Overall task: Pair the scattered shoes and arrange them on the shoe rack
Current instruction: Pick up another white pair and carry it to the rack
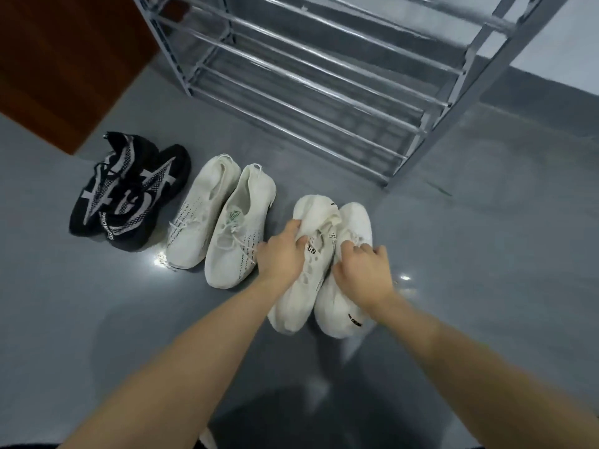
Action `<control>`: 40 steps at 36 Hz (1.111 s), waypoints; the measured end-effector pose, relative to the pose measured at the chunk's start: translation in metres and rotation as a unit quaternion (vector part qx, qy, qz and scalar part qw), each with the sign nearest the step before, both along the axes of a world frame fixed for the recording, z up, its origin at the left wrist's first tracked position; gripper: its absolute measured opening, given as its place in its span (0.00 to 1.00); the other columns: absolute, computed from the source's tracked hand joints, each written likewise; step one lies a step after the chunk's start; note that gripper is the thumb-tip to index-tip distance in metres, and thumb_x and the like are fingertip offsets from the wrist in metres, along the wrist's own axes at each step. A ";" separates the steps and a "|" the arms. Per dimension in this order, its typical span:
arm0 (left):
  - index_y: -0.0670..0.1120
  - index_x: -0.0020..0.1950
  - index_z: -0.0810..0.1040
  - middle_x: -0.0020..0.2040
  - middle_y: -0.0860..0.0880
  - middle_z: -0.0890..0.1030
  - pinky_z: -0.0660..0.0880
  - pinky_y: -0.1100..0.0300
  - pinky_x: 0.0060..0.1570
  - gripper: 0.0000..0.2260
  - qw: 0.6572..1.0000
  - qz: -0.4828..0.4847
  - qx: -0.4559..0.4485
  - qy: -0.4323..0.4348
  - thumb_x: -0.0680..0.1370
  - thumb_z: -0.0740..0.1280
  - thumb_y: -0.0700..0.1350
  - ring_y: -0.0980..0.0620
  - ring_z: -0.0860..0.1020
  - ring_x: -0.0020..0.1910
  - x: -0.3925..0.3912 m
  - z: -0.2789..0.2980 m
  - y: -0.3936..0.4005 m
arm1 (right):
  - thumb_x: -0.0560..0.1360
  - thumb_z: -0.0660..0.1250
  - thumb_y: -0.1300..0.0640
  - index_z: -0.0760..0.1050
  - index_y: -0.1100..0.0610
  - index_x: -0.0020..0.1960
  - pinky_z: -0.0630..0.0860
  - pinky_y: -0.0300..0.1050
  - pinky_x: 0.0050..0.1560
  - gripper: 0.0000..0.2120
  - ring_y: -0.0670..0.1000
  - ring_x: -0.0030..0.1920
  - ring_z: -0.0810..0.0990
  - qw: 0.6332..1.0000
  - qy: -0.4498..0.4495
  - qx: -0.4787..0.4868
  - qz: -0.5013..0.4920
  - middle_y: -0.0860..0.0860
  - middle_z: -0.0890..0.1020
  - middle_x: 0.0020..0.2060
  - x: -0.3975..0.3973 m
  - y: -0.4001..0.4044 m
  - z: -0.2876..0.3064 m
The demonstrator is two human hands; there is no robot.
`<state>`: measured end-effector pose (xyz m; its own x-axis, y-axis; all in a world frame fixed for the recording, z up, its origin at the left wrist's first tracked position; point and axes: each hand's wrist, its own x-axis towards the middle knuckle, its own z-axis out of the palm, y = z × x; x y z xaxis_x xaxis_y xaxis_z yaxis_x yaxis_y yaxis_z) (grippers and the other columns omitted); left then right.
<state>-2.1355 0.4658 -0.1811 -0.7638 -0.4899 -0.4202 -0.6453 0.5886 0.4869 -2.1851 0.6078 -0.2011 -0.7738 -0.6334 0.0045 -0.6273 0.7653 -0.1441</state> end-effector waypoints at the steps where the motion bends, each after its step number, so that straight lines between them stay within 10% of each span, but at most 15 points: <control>1: 0.49 0.70 0.66 0.56 0.44 0.80 0.69 0.48 0.60 0.16 1.000 -0.004 -0.011 0.001 0.82 0.56 0.49 0.41 0.78 0.55 -0.001 -0.007 -0.001 | 0.64 0.48 0.52 0.67 0.57 0.31 0.64 0.45 0.34 0.13 0.55 0.25 0.72 1.000 -0.012 -0.017 0.004 0.53 0.74 0.21 0.000 0.000 -0.010; 11: 0.45 0.65 0.67 0.52 0.41 0.78 0.73 0.44 0.51 0.13 0.999 0.017 -0.029 0.042 0.81 0.57 0.43 0.38 0.77 0.51 -0.003 -0.042 -0.011 | 0.69 0.57 0.52 0.71 0.58 0.35 0.60 0.47 0.45 0.10 0.56 0.39 0.72 0.995 0.023 -0.066 0.077 0.54 0.76 0.38 -0.003 0.005 -0.042; 17: 0.47 0.65 0.69 0.53 0.42 0.79 0.72 0.46 0.54 0.12 0.999 0.034 0.001 0.036 0.81 0.57 0.44 0.39 0.76 0.53 -0.014 -0.039 -0.014 | 0.67 0.53 0.51 0.72 0.55 0.43 0.54 0.46 0.56 0.12 0.53 0.54 0.76 0.983 -0.105 -0.048 0.145 0.47 0.78 0.53 -0.023 0.021 -0.034; 24: 0.45 0.63 0.70 0.50 0.41 0.80 0.73 0.45 0.52 0.11 0.998 0.046 0.005 0.041 0.81 0.57 0.42 0.38 0.77 0.51 -0.016 -0.044 -0.015 | 0.58 0.73 0.61 0.77 0.52 0.50 0.59 0.48 0.51 0.21 0.54 0.50 0.79 0.981 -0.038 0.028 0.187 0.47 0.80 0.51 -0.028 0.016 -0.040; 34: 0.47 0.67 0.68 0.57 0.42 0.79 0.71 0.49 0.54 0.14 1.000 -0.004 -0.006 0.026 0.82 0.55 0.44 0.40 0.75 0.56 -0.028 -0.042 -0.004 | 0.64 0.60 0.67 0.72 0.52 0.45 0.61 0.50 0.56 0.14 0.54 0.41 0.79 0.962 0.057 0.010 0.268 0.48 0.77 0.35 -0.037 0.023 -0.040; 40: 0.46 0.74 0.56 0.68 0.41 0.67 0.66 0.48 0.59 0.21 0.994 -0.057 -0.076 -0.045 0.82 0.55 0.47 0.39 0.69 0.63 -0.026 -0.049 0.012 | 0.53 0.70 0.69 0.77 0.54 0.40 0.60 0.51 0.49 0.18 0.56 0.37 0.77 0.972 0.059 0.037 0.225 0.50 0.76 0.35 -0.029 0.014 -0.034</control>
